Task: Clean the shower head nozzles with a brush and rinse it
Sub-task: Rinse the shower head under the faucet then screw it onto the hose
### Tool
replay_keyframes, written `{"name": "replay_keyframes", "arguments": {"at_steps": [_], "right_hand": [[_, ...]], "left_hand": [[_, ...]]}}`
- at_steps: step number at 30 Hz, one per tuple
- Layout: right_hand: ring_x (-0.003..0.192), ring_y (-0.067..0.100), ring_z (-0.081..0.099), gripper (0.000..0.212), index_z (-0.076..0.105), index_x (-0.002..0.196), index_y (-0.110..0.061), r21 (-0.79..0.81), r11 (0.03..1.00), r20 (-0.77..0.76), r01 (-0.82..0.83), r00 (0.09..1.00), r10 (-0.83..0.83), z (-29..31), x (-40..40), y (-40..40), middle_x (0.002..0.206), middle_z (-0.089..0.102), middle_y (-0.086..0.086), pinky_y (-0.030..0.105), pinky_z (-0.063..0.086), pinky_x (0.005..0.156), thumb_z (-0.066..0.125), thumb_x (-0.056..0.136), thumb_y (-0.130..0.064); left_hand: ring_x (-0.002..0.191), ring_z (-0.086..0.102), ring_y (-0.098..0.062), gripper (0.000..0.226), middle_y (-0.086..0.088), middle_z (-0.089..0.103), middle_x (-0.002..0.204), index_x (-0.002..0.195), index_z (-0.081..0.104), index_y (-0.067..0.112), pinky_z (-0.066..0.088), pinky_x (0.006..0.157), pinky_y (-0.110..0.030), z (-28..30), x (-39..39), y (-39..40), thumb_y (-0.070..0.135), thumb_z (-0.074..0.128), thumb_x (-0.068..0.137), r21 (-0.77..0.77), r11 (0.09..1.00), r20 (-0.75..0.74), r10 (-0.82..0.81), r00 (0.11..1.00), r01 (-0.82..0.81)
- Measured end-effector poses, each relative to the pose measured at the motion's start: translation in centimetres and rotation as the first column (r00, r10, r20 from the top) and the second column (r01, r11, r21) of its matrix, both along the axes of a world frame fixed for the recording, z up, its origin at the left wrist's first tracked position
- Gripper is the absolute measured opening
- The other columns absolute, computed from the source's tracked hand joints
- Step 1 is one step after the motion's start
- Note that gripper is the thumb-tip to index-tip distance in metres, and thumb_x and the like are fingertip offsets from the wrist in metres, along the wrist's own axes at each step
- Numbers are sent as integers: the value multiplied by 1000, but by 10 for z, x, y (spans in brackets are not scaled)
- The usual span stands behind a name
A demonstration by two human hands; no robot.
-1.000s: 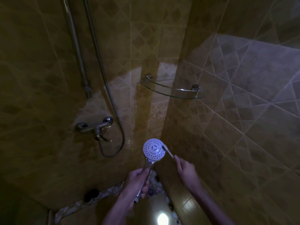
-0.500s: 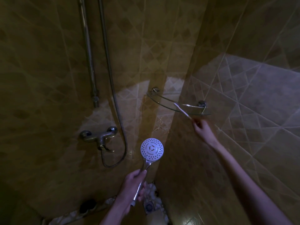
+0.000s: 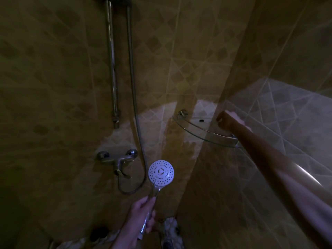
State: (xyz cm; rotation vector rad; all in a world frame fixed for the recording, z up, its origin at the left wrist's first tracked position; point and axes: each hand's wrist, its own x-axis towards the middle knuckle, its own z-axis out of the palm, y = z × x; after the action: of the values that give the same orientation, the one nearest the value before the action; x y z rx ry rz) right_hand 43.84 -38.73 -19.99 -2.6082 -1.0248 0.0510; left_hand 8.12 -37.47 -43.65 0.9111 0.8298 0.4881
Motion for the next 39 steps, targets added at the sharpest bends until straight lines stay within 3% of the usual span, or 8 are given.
{"name": "replay_keyframes", "arguments": {"at_steps": [8, 15, 21, 25, 30, 32, 35, 39], "right_hand": [[102, 26, 60, 24, 59, 114, -18, 75, 990, -220, -118, 967, 131, -31, 30, 11, 116, 60, 11, 51, 49, 96, 57, 92, -23], [93, 22, 62, 9, 56, 87, -27, 115, 988, -249, -105, 959, 131, -44, 43, 11, 103, 63, 8, 50, 51, 92, 59, 90, -19], [106, 28, 58, 24, 57, 113, -20, 57, 989, -257, -138, 955, 148, -49, 60, 11, 113, 60, 9, 59, 41, 101, 60, 89, -23], [104, 30, 59, 18, 59, 108, -17, 60, 989, -276, -139, 949, 150, -53, 63, 10, 110, 61, 12, 61, 41, 100, 59, 91, -21], [105, 34, 57, 2, 57, 91, -22, 89, 980, -208, -180, 959, 195, -47, 49, -1, 107, 61, 14, 65, 36, 101, 59, 90, -22], [109, 37, 52, 12, 56, 97, -19, 31, 981, -41, -192, 980, 193, -49, 41, -7, 116, 56, 18, 65, 34, 102, 62, 88, -22], [119, 43, 40, 50, 47, 122, -13, 28, 974, 173, -224, 961, 216, -57, 26, -19, 129, 42, 22, 65, 29, 102, 72, 80, -23], [113, 39, 40, 35, 52, 116, -10, 223, 957, 299, -188, 947, 116, -70, -17, -28, 120, 44, 24, 59, 32, 100, 60, 82, -15]], "left_hand": [[36, 36, -14, 17, -9, 49, 57, 86, 61, 9, 28, 39, -15, 8, -5, 1, 25, 61, 93, 20, 1000, -4, 17, 1000, -17], [35, 34, -11, 21, -3, 46, 52, 81, 54, 12, 27, 37, -15, 23, -6, -8, 26, 57, 95, 36, 999, -18, 28, 999, -28], [38, 37, -11, 16, -5, 50, 59, 86, 57, 12, 26, 36, -15, 25, -5, -14, 26, 58, 95, 35, 998, -33, 59, 998, -57], [39, 38, -11, 15, -5, 51, 59, 86, 56, 15, 27, 35, -16, 28, -12, -18, 27, 60, 93, 11, 996, -18, 89, 996, -89], [40, 41, -11, 16, -4, 53, 59, 83, 60, 16, 30, 33, -17, 33, -27, -22, 30, 61, 92, 18, 993, -4, 121, 993, -120], [40, 42, -11, 15, -4, 54, 60, 84, 62, 18, 30, 33, -18, 34, -34, -25, 30, 61, 92, 11, 990, -33, 141, 990, -140], [38, 40, -11, 12, -4, 53, 58, 85, 60, 17, 29, 34, -16, 35, -41, -30, 28, 62, 91, -3, 980, -37, 201, 979, -201], [38, 40, -12, 12, -5, 51, 62, 89, 52, 14, 29, 35, -15, 38, -49, -29, 24, 59, 94, -16, 966, 14, 258, 966, -258]]}}
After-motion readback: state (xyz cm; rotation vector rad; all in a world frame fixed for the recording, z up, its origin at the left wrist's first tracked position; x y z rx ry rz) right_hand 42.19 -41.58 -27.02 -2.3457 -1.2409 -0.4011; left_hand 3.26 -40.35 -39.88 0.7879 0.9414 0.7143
